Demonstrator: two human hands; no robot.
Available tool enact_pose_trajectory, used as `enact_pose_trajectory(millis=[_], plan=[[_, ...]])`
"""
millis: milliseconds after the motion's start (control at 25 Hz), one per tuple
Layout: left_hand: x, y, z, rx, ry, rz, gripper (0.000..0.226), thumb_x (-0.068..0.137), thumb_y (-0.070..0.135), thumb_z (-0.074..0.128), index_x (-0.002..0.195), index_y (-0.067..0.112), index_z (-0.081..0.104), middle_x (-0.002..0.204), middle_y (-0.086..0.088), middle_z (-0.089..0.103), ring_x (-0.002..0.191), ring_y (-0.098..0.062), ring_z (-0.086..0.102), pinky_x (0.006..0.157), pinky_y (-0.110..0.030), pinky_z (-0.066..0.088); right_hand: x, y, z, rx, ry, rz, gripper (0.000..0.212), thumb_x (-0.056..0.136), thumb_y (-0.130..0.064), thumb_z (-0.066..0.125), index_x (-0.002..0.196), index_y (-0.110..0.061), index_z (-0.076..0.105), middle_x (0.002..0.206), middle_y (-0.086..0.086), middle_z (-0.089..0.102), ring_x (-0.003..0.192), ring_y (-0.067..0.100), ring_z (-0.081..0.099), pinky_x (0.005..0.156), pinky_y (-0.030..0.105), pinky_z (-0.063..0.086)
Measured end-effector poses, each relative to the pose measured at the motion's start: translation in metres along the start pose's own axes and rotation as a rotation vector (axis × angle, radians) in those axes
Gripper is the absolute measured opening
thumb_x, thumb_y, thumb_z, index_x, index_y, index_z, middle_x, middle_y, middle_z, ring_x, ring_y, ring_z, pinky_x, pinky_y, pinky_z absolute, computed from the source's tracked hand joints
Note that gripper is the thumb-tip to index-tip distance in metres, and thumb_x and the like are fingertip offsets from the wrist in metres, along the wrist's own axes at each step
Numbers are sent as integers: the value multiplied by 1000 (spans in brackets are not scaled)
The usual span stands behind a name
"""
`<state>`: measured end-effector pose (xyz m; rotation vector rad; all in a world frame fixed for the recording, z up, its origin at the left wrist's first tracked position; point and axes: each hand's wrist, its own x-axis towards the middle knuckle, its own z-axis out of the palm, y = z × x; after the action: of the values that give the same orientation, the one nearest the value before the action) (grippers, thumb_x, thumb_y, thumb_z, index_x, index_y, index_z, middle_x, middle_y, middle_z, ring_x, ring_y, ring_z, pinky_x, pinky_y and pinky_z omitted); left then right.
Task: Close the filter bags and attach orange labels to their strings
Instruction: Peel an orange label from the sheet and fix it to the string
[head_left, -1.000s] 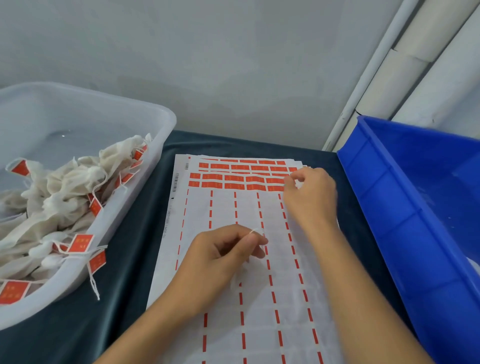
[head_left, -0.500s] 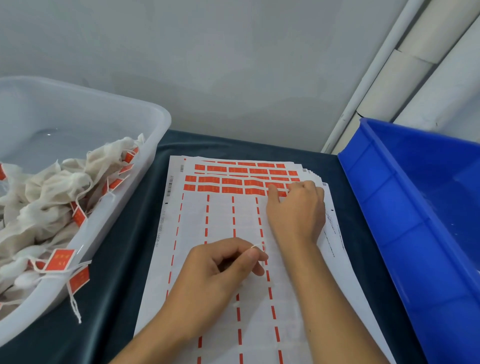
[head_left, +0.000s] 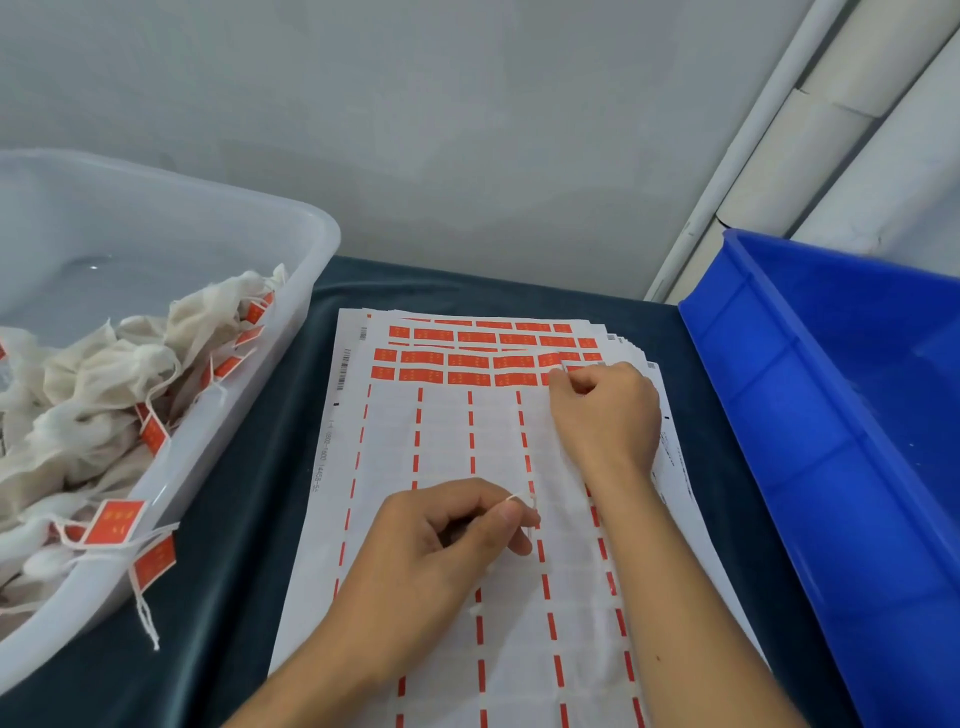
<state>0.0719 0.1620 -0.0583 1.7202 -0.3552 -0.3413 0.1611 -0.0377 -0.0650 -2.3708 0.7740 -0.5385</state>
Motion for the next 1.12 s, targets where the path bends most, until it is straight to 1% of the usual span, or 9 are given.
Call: enact_pose_trajectory(millis=[160, 320, 440, 520, 600, 680, 880, 1000, 1120], plan=[[0, 1, 0, -12, 0, 1, 33, 85, 65, 51, 93, 46, 78, 92, 16, 78, 93, -10, 70, 83, -25, 58, 7, 3, -4, 54, -65, 35, 18, 96, -43, 69, 87, -29, 76, 102, -7, 78, 64, 4, 60, 56, 12, 31], [-2, 3, 0, -22, -1, -8, 30, 87, 62, 53, 91, 45, 78, 92, 16, 78, 92, -10, 70, 83, -23, 56, 15, 5, -6, 90, -123, 79, 12, 93, -41, 75, 86, -31, 77, 101, -11, 77, 67, 6, 63, 59, 14, 40], [-2, 2, -1, -10, 0, -24, 23, 95, 52, 57, 90, 45, 78, 92, 16, 78, 92, -9, 70, 85, -23, 56, 26, 4, -11, 130, -199, 164, 23, 86, -40, 82, 70, -33, 67, 84, -20, 66, 68, 5, 61, 58, 18, 41], [-1, 2, -2, 0, 0, -32, 22, 100, 44, 58, 90, 45, 78, 92, 17, 78, 93, -7, 70, 85, -21, 55, 29, 5, -12, 126, -219, 191, 21, 83, -43, 85, 75, -33, 68, 83, -22, 59, 71, 6, 59, 60, 19, 42], [-1, 4, -2, 2, -5, -33, 22, 99, 46, 58, 91, 46, 78, 92, 18, 78, 94, -5, 69, 83, -19, 55, 29, 8, -9, 89, -191, 191, 19, 81, -49, 85, 82, -34, 74, 90, -21, 60, 86, 10, 59, 79, 30, 52], [-1, 4, -3, 2, -2, -23, 21, 97, 50, 57, 93, 47, 77, 91, 18, 78, 94, -4, 70, 84, -19, 56, 25, 11, -9, 42, -160, 181, 20, 79, -55, 83, 81, -37, 75, 90, -23, 59, 97, 11, 54, 101, 45, 47], [-1, 3, -3, -2, -4, -13, 21, 100, 46, 58, 93, 46, 78, 92, 17, 78, 92, -8, 70, 83, -23, 57, 20, 10, -7, 47, -110, 181, 23, 80, -54, 83, 71, -39, 68, 82, -26, 55, 72, 5, 46, 102, 44, 39], [-1, 4, -2, -10, -10, -8, 28, 89, 61, 52, 93, 49, 77, 92, 19, 77, 95, -3, 70, 86, -18, 55, 21, 9, -7, 63, -104, 214, 29, 81, -52, 83, 64, -37, 64, 75, -30, 51, 71, 5, 46, 103, 44, 42], [-1, 3, -2, -9, -14, -9, 29, 86, 63, 51, 94, 50, 76, 94, 21, 77, 96, 0, 69, 86, -15, 54, 23, 10, -7, 79, -113, 235, 31, 81, -50, 84, 61, -37, 63, 74, -28, 52, 75, 9, 52, 104, 49, 48]])
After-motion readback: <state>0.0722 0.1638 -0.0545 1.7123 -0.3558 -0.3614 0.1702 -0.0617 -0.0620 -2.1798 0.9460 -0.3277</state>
